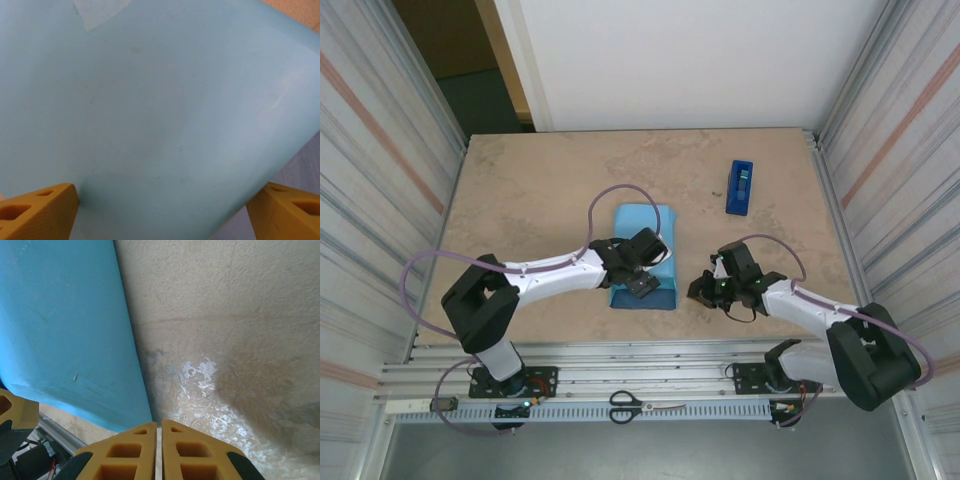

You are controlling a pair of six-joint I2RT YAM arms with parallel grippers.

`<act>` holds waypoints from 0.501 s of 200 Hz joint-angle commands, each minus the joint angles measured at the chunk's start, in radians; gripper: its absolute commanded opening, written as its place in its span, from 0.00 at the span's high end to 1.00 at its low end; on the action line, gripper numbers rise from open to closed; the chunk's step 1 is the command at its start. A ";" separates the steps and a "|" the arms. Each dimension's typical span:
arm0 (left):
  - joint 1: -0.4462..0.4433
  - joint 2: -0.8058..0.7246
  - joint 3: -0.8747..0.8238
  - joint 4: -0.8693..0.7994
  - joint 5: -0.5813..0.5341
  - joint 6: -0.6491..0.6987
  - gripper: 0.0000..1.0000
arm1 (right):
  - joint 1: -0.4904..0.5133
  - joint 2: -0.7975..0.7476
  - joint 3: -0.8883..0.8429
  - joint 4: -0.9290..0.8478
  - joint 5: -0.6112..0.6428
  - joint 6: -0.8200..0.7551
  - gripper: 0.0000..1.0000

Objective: Wrap the gift box in paper

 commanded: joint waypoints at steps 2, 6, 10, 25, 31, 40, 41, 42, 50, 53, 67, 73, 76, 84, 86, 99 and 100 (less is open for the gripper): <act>-0.012 0.022 -0.012 0.011 -0.008 -0.039 0.14 | 0.003 0.034 0.001 0.070 -0.045 0.028 0.90; -0.012 0.022 -0.009 0.008 -0.006 -0.045 0.14 | 0.004 0.037 0.002 0.073 -0.042 0.030 0.90; -0.011 0.021 -0.005 0.005 -0.003 -0.051 0.14 | 0.004 0.041 0.002 0.075 -0.040 0.030 0.90; -0.012 0.001 0.014 -0.016 0.021 -0.073 0.12 | 0.002 0.052 0.008 0.069 -0.025 0.028 0.90; -0.012 -0.013 0.023 -0.022 0.032 -0.080 0.11 | 0.000 0.055 0.007 0.069 -0.022 0.028 0.90; -0.011 -0.037 0.042 -0.037 0.049 -0.087 0.09 | -0.004 0.060 0.008 0.070 -0.020 0.027 0.90; -0.012 -0.040 0.044 -0.039 0.051 -0.088 0.08 | -0.004 0.061 0.007 0.070 -0.021 0.027 0.90; -0.011 -0.043 0.046 -0.041 0.053 -0.089 0.08 | -0.004 0.062 0.007 0.070 -0.021 0.027 0.90; -0.010 -0.068 0.066 -0.054 0.068 -0.094 0.07 | -0.004 0.066 0.008 0.072 -0.022 0.027 0.90; -0.008 -0.079 0.072 -0.058 0.078 -0.095 0.07 | -0.004 0.067 0.008 0.073 -0.023 0.027 0.90; 0.012 -0.123 0.092 -0.061 0.167 -0.102 0.06 | -0.004 0.066 0.004 0.074 -0.018 0.031 0.90; 0.033 -0.140 0.096 -0.061 0.231 -0.111 0.06 | -0.004 0.064 0.002 0.075 -0.014 0.033 0.90; 0.045 -0.146 0.098 -0.061 0.261 -0.119 0.07 | -0.004 0.063 0.000 0.074 -0.013 0.033 0.90; 0.079 -0.160 0.101 -0.060 0.330 -0.150 0.11 | -0.004 0.061 -0.002 0.073 -0.006 0.036 0.90; 0.089 -0.162 0.100 -0.059 0.343 -0.157 0.13 | -0.004 0.060 -0.002 0.074 -0.006 0.036 0.91; 0.163 -0.174 0.089 -0.039 0.490 -0.201 0.33 | -0.002 0.058 -0.002 0.078 -0.005 0.038 0.92; 0.169 -0.174 0.088 -0.038 0.500 -0.204 0.34 | -0.002 0.059 -0.001 0.079 -0.006 0.039 0.92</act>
